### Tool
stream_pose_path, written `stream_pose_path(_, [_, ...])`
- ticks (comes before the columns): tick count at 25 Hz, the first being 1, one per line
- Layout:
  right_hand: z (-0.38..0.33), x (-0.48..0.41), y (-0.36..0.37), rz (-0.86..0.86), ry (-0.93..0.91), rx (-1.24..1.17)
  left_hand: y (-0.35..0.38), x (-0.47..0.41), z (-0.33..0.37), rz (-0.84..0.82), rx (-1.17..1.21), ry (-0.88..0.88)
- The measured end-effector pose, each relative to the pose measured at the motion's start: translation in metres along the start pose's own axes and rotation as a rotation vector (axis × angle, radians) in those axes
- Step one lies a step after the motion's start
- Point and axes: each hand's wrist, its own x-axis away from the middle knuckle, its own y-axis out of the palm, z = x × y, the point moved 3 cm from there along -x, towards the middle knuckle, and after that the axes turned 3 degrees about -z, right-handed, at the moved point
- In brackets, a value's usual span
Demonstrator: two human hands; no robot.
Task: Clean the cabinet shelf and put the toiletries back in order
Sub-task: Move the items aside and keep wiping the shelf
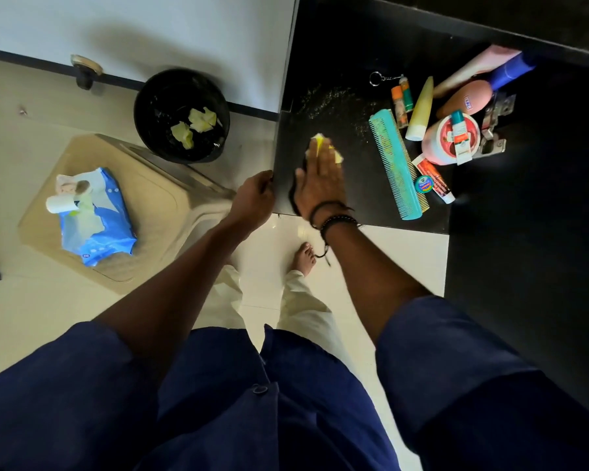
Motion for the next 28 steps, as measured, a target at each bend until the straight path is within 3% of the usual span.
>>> stream_pose_path(4, [-0.013, 0.067, 0.034, -0.062, -0.143, 0.074, -0.005, 0.006, 0.006, 0.072, 0.068, -0.03])
stream_pose_path(7, [0.049, 0.101, 0.034, 0.049, -0.023, 0.065, 0.0, 0.0, 0.007, 0.112, 0.086, -0.01])
stream_pose_path(10, [0.09, 0.077, 0.012, 0.05, 0.071, 0.061, 0.004, -0.001, 0.007, 0.104, 0.14, 0.001])
stream_pose_path(13, [0.048, 0.033, -0.003, 0.07, -0.014, 0.008, 0.005, 0.001, -0.005, 0.062, 0.194, -0.016])
stream_pose_path(17, [-0.022, 0.024, 0.015, -0.087, -0.123, 0.011, -0.002, 0.006, -0.016, 0.09, 0.189, -0.141])
stream_pose_path(19, [-0.02, 0.05, 0.028, -0.081, -0.187, 0.064, -0.003, 0.006, -0.019, 0.087, 0.169, -0.124])
stream_pose_path(21, [0.009, 0.078, 0.034, 0.033, -0.215, 0.032, -0.003, 0.003, -0.02, 0.099, 0.203, -0.127])
stream_pose_path(25, [0.068, 0.074, 0.016, 0.131, 0.01, 0.048, -0.001, 0.001, -0.017, 0.089, 0.245, -0.135])
stream_pose_path(28, [0.034, 0.034, -0.001, 0.023, 0.018, -0.009, 0.001, 0.002, -0.013, 0.082, 0.25, -0.123])
